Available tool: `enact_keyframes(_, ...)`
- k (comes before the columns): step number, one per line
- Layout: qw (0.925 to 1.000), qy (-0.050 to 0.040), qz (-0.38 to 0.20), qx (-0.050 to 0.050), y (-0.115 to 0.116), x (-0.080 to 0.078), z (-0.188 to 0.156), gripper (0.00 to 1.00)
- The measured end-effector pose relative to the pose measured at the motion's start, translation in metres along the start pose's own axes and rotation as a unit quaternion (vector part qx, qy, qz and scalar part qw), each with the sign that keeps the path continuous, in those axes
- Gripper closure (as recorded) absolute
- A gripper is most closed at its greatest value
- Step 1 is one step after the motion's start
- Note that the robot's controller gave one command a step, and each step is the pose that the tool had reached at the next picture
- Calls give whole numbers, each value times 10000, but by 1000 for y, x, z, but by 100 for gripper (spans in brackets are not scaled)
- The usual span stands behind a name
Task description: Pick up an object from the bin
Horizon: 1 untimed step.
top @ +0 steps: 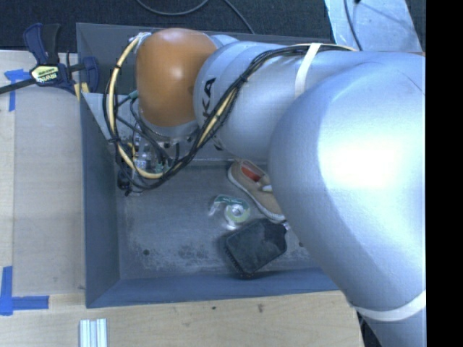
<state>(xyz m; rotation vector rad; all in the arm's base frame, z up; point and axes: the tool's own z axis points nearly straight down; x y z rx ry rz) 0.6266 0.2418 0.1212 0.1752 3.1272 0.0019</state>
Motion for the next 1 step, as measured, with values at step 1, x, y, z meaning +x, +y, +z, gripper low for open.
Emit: enact_keyframes(1, 10000, -9, 2, -5, 0, -1, -18, 100)
